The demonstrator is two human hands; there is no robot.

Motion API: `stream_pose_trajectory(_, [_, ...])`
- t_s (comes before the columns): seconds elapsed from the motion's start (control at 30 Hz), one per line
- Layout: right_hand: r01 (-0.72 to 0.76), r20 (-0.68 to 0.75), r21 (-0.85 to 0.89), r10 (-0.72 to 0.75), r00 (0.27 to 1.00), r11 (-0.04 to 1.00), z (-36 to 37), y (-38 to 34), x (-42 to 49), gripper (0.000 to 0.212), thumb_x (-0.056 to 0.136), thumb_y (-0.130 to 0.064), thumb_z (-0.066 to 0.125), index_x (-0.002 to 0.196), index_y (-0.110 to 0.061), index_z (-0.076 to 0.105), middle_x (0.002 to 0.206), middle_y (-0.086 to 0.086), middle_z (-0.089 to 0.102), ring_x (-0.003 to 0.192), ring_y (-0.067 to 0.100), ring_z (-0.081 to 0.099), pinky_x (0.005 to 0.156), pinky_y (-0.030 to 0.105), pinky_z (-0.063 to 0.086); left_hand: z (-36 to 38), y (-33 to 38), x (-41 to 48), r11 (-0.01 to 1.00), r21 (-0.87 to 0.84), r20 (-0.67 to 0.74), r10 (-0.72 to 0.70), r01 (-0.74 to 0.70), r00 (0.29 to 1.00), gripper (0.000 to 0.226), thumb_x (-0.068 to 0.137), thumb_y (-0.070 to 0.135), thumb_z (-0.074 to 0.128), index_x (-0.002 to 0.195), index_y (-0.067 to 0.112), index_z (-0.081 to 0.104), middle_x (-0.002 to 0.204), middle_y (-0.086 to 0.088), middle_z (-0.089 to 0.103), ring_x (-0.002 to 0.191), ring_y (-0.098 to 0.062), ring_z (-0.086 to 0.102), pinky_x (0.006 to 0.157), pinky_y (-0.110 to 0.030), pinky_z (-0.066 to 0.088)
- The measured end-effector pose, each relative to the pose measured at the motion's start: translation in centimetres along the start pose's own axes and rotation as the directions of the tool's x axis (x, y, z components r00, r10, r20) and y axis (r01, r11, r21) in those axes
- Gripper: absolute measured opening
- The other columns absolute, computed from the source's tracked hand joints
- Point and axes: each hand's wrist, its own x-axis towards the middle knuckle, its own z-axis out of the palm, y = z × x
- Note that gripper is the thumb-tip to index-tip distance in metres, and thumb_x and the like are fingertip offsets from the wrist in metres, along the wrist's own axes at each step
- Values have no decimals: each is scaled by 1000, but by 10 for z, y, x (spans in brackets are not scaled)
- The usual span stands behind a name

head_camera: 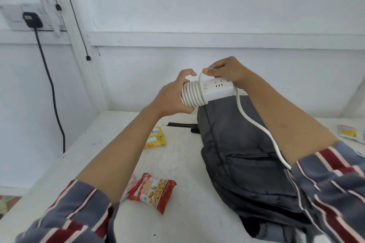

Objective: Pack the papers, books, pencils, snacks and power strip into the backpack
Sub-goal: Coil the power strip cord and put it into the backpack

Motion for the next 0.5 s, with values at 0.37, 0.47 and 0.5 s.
stream_pose_trajectory(0.37, [-356,153,451,322,934,819,14,39,-10,29,101,-7,29,80,-17,47,70,-2,54,63,9,48,60,14,41,-5,3,6,997,-50,47,58,-55,997,74,58,28,72,123,50,43,118,9,54,102,-12,51,86,-32,47])
stream_pose_trajectory(0.47, [-413,296,543,294,909,731,24,53,-14,18,98,-19,41,86,-16,53,57,-4,49,47,7,45,47,15,37,-11,0,12,991,-135,-22,12,-15,1000,74,58,27,73,123,48,45,124,16,51,108,-13,51,88,-35,47])
stream_pose_trajectory(0.5, [-429,311,551,301,902,716,26,56,-18,17,97,-28,45,88,-18,56,54,-5,48,45,6,45,45,15,38,-12,0,15,989,-146,-53,-18,10,998,74,58,29,73,124,47,46,123,15,51,107,-13,51,88,-36,48])
